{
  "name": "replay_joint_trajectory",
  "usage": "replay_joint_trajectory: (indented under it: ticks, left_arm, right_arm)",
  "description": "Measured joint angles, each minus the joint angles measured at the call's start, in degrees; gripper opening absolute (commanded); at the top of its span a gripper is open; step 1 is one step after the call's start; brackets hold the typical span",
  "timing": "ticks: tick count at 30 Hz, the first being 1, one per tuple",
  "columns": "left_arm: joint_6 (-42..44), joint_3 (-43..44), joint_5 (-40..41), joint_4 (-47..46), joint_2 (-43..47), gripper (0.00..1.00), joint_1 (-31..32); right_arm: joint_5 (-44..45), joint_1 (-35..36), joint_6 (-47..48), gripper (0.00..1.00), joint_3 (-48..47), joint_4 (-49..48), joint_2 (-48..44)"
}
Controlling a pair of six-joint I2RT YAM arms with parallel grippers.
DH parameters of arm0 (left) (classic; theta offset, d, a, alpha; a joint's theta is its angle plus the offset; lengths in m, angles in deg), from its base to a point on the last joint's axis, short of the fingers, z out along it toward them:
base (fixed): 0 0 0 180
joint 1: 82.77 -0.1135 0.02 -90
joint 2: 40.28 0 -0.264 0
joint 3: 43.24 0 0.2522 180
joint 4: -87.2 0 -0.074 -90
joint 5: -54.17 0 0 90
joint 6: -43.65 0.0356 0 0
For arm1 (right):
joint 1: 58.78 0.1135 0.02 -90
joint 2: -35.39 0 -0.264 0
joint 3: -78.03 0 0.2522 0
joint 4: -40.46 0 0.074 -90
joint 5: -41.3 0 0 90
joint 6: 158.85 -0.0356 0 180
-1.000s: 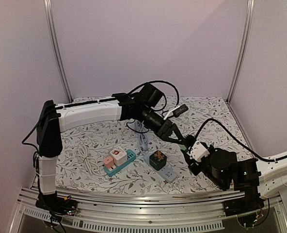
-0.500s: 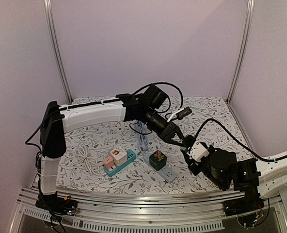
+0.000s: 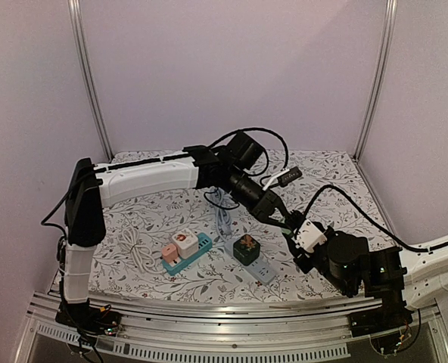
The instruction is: Insert the plug
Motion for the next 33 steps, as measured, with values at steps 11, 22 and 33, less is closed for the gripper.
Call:
replay_joint_trajectory:
  ticks: [11, 22, 33]
  left_arm:
    - [1.9, 1.6, 0.3, 2.9, -0.2, 0.0, 0.1]
    - [7.7, 11.6, 1.8, 11.0, -0.3, 0.0, -3.6]
    - [22.8, 14.5, 2.9, 17.2, 0.5, 0.0, -7.2]
  right_arm:
    - [1.0, 0.0, -3.4, 0.99, -1.9, 4.6, -2.4]
    - [2.4, 0.0, -15.9, 0.99, -5.9, 18.6, -15.1]
    - [11.6, 0.0, -35.8, 0.99, -7.7, 29.2, -24.7]
